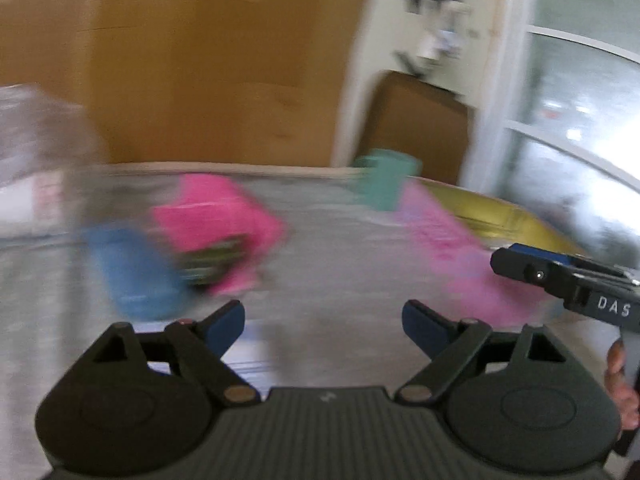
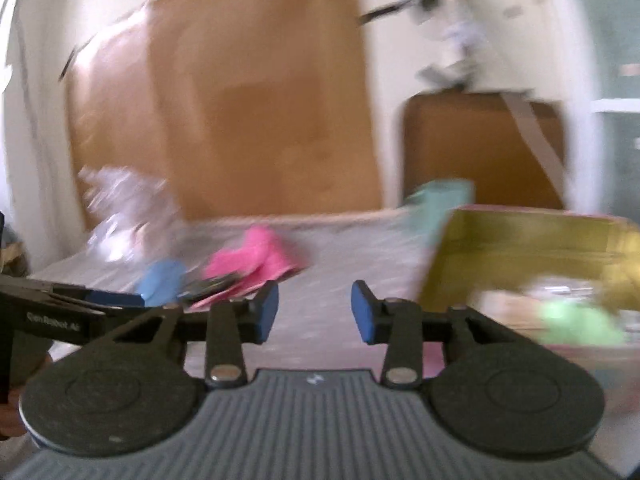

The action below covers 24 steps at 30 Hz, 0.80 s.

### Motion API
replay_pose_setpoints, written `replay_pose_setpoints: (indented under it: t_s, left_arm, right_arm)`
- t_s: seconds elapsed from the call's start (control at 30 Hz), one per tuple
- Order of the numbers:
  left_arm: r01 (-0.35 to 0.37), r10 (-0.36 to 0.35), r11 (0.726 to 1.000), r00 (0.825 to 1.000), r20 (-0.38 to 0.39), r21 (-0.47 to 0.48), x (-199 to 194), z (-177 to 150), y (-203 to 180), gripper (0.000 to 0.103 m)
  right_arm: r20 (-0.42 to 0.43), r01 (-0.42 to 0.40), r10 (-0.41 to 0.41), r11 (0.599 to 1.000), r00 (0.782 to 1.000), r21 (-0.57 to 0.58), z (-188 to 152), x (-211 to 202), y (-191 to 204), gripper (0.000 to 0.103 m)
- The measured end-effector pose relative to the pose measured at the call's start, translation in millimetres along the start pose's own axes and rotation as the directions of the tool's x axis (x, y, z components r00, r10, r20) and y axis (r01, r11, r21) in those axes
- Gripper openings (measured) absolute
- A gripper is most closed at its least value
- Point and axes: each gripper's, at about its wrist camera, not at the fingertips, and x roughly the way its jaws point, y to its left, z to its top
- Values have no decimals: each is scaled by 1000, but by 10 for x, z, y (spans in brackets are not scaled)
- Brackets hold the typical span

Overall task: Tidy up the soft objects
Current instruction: 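Reach into the pile and grasp the green correction tape with the right gripper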

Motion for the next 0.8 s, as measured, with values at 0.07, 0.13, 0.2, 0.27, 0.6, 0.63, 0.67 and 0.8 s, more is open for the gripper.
replay_pose_setpoints:
  t_s: [0.07, 0.13, 0.2, 0.27, 0.6, 0.63, 0.67, 0.8]
  left_arm:
    - [-44, 45, 999, 999, 24, -28, -43, -25, 247, 89]
    - [-57, 61, 996, 996, 64, -70, -69, -69, 461, 89]
    - [-44, 55, 992, 995, 89, -116, -21, -139, 602, 87]
    - [-4, 12, 988, 998, 54, -152, 52, -123, 687, 89]
    - [16, -12, 977, 1000, 21, -211, 95, -69, 869, 91]
    - [17, -14, 976, 1000, 14, -216, 109, -66, 880, 91]
    - [18, -17, 975, 1000, 7, -221, 93, -105, 895, 91]
    - [10, -10, 973, 1000, 0, -230, 92, -124, 916, 91]
  right_arm:
    - [-56, -29, 29, 1000, 998, 6, 50, 380, 186, 43]
    - [-114, -43, 47, 998, 992, 42, 122, 781, 313, 43]
    - [-168, -60, 80, 991, 983, 118, 161, 1103, 384, 43]
    - [-203, -76, 114, 980, 972, 184, 187, 1384, 443, 43]
    - [-336, -45, 106, 982, 936, 186, 141, 2249, 801, 53]
    - [-330, -46, 107, 981, 938, 187, 130, 2229, 806, 44]
    - [-327, -58, 123, 978, 937, 202, 141, 2187, 800, 38]
    - [-287, -60, 111, 982, 952, 179, 146, 1771, 746, 31]
